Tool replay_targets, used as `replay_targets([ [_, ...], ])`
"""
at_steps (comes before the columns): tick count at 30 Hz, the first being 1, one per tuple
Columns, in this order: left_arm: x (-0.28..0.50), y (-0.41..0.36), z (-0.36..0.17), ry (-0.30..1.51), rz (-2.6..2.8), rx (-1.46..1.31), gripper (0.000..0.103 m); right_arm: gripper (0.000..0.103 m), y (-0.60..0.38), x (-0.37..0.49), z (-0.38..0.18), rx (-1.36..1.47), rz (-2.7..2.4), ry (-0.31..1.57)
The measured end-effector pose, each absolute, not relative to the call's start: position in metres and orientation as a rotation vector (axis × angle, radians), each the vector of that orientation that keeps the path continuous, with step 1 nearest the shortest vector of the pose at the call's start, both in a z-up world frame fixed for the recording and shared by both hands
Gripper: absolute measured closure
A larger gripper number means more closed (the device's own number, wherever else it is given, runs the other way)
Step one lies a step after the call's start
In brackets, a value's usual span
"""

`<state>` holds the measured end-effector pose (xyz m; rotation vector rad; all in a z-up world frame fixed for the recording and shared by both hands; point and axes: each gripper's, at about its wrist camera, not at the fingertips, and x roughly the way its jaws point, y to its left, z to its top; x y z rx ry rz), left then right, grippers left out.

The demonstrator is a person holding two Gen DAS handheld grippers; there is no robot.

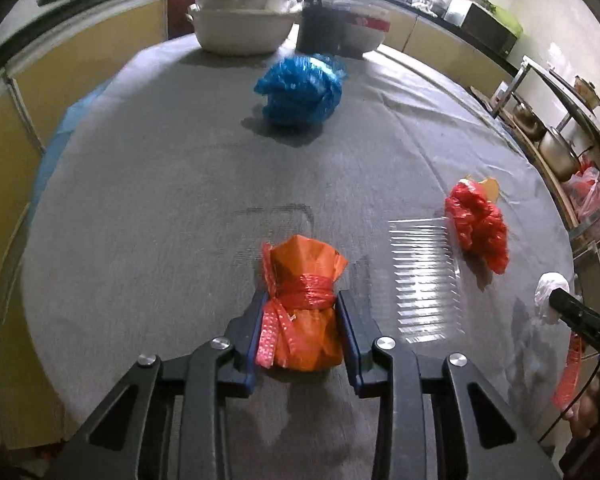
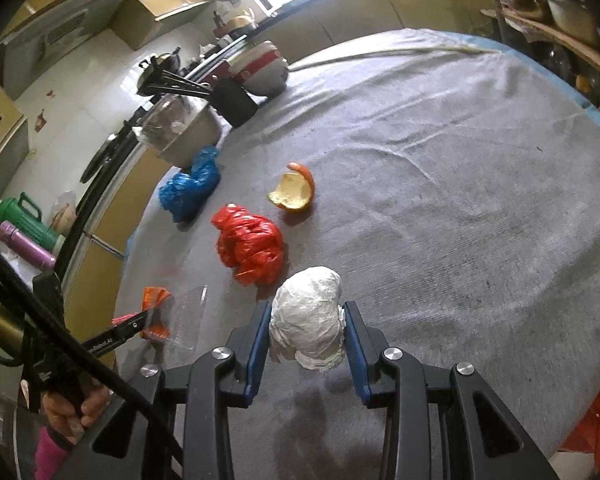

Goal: Collect trash
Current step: 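Grasp the orange bag with the left gripper while right gripper grasps white bag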

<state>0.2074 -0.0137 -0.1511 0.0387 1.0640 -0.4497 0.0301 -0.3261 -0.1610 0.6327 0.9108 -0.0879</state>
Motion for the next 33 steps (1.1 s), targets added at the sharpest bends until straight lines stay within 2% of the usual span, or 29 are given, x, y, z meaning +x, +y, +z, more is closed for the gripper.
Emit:
replay_targets([
  [7,0.159,-0.019,-0.102,0.929,-0.449,0.054,0.068,0.065,-0.316,0.009,-0.142,0.559,-0.084,0.864],
  [14,0.110,-0.077,-0.071,0.845,-0.506,0.166,0.068,0.065,-0.320,-0.018,-0.127,0.512,-0.096,0.826],
  [33,0.048,-0.160,-0.039,0.737,-0.507,0.355,0.068,0.065,-0.352,-0.081,-0.095,0.494,-0.138,0.717],
])
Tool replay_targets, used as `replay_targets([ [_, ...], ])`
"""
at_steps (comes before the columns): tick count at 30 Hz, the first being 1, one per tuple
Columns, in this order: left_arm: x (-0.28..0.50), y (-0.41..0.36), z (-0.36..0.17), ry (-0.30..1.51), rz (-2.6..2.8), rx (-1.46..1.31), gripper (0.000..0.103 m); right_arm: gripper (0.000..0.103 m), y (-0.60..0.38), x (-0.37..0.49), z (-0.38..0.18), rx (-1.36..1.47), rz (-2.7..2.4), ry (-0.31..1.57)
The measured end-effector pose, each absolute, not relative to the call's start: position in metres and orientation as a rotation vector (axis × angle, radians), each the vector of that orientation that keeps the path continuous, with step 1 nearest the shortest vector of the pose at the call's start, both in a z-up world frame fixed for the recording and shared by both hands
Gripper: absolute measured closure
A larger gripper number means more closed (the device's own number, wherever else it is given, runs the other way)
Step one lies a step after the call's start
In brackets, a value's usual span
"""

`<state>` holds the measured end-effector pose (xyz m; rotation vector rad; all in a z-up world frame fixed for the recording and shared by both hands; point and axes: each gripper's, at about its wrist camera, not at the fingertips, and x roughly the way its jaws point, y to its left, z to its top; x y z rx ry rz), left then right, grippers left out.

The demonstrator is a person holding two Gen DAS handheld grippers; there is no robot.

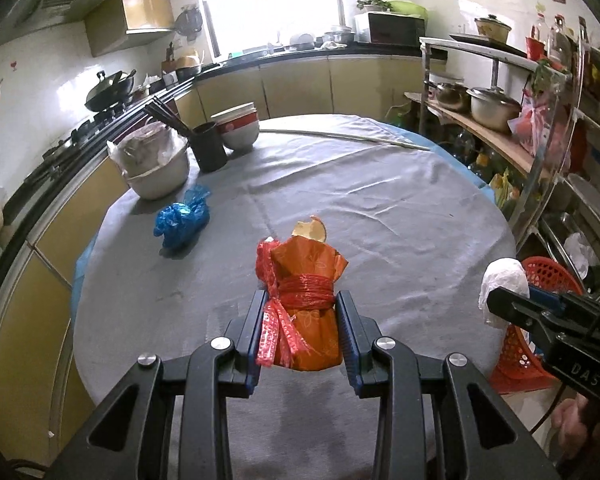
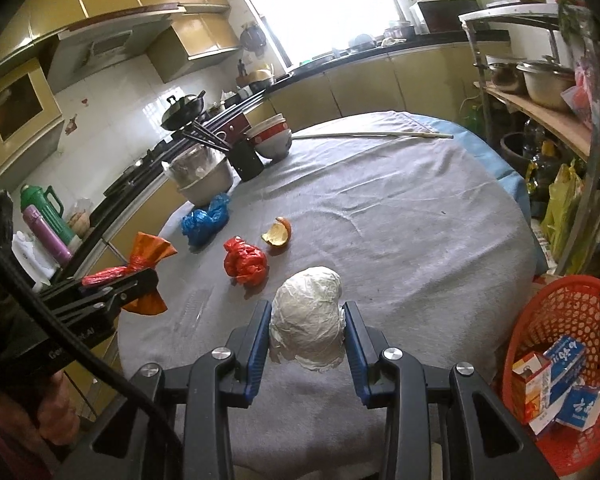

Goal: Collect trash
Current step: 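Grasp the orange bag with the left gripper while right gripper grasps white bag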

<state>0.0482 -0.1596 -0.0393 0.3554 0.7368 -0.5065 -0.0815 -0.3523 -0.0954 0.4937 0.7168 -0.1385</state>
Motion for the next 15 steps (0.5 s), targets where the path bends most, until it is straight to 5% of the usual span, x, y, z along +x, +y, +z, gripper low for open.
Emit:
replay_targets([
  [15,0.043,-0.178,-0.048,0.749,-0.513,0.393,0.068,0.065,-0.365,-0.091,-0.098,0.529,-0.163,0.719],
])
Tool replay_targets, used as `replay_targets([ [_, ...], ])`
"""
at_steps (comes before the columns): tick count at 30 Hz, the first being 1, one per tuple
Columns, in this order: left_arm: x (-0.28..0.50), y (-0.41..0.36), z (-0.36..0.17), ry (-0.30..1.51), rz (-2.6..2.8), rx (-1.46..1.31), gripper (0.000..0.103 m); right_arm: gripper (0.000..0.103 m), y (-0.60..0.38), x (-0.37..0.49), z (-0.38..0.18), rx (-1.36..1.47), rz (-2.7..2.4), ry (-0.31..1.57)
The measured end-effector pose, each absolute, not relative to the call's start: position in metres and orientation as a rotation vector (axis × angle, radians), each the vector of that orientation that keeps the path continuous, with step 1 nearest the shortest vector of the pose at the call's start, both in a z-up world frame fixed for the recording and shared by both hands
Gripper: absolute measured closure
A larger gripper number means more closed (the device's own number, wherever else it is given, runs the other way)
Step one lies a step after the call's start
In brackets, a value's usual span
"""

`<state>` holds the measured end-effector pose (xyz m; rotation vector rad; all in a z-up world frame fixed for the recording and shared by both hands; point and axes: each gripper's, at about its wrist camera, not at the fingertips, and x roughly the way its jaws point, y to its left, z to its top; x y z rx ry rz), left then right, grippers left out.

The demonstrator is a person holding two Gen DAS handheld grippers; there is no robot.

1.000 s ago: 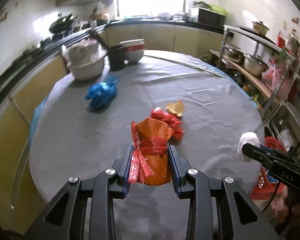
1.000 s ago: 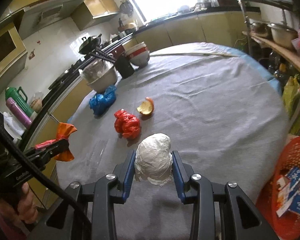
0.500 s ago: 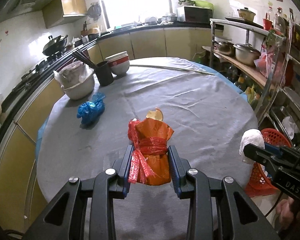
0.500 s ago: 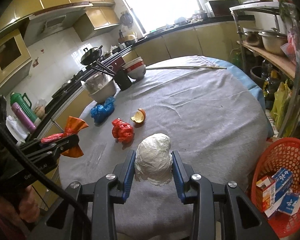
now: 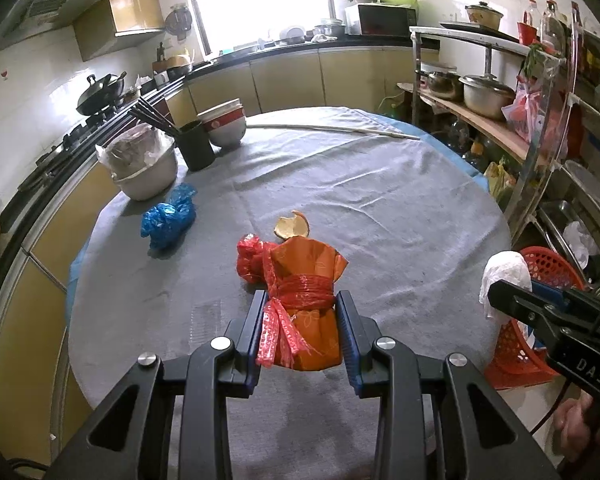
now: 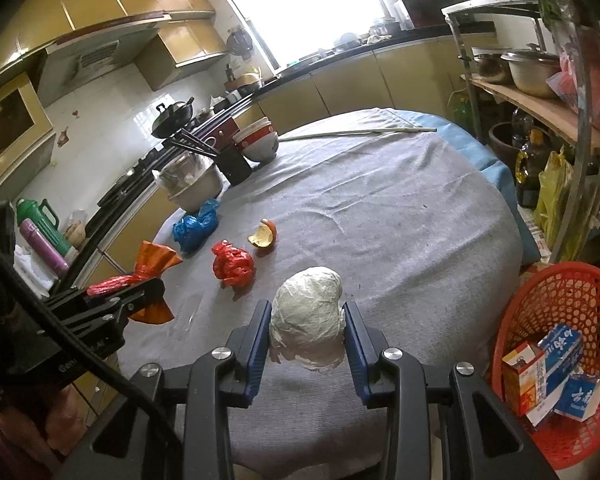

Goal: Collect trash
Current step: 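Grasp the orange bag with the left gripper while right gripper grasps white bag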

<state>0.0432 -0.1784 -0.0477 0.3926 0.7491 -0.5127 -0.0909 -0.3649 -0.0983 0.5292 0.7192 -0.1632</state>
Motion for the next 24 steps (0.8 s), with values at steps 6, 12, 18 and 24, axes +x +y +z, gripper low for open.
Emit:
replay_targets([
  [6,0.043,-0.179,-0.051,0.759,-0.500,0.393,0.068,0.065,-0.362,-0.088,-0.099,0.531,-0.155,0.727],
  [12,0.037,-0.182,-0.053,0.758,-0.500,0.403,0.068,0.065,-0.358,-0.088,-0.098,0.522,-0.146,0.729],
  [18,0.035,-0.185,-0.052,0.747,-0.502,0.423,0.068,0.065,-0.356,-0.089,-0.098,0.527,-0.142,0.728],
  [24,0.033,-0.190,-0.052,0.743,-0.504,0.437,0.067,0.065,-0.361,-0.092,-0.098,0.539,-0.151,0.726],
])
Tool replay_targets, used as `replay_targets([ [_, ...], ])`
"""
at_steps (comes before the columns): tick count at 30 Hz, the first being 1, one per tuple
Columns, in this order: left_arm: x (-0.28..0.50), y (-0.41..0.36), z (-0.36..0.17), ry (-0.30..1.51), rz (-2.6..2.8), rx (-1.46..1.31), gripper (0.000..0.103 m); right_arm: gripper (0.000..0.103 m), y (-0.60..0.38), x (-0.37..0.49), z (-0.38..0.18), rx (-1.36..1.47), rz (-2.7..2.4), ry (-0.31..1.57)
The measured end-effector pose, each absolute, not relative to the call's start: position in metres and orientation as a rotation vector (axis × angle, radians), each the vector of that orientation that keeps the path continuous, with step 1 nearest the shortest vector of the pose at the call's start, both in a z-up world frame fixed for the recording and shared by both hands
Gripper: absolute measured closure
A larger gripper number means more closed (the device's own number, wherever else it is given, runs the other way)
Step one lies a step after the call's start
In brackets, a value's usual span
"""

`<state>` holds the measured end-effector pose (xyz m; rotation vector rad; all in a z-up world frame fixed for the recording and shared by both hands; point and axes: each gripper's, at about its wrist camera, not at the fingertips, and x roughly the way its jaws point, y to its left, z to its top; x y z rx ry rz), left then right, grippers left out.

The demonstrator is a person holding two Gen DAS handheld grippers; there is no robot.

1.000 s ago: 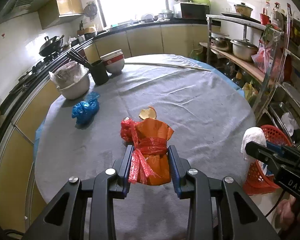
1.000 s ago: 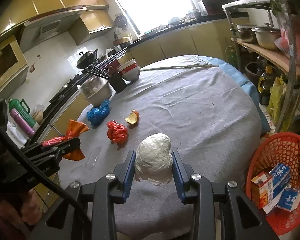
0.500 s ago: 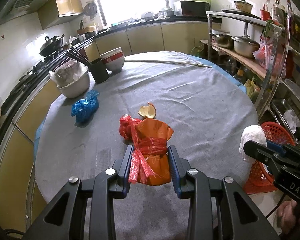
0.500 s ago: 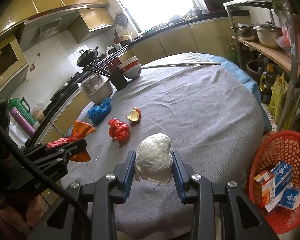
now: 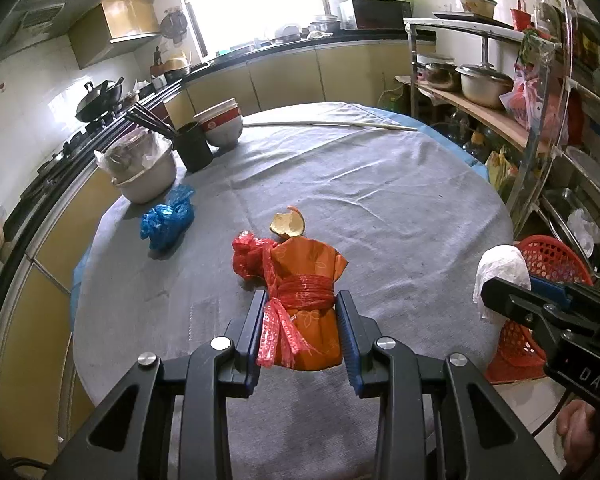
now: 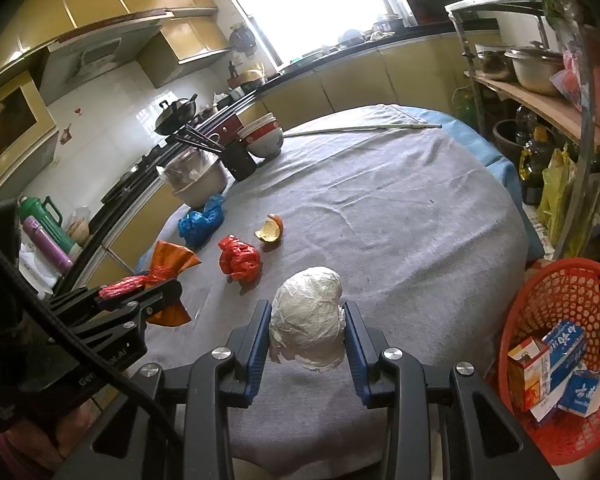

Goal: Collect trash
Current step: 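Grasp the orange bag with the left gripper while right gripper grasps white bag, then carry both bags to the red basket and release them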

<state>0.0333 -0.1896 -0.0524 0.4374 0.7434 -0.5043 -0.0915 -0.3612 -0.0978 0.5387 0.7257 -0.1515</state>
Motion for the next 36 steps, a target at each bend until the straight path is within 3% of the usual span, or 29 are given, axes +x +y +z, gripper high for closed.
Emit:
replay_targets([
  [36,0.003,-0.250,-0.059,0.730,-0.627,0.550,0.067,0.065,-0.410,-0.135,-0.092,0.608,-0.274,0.679],
])
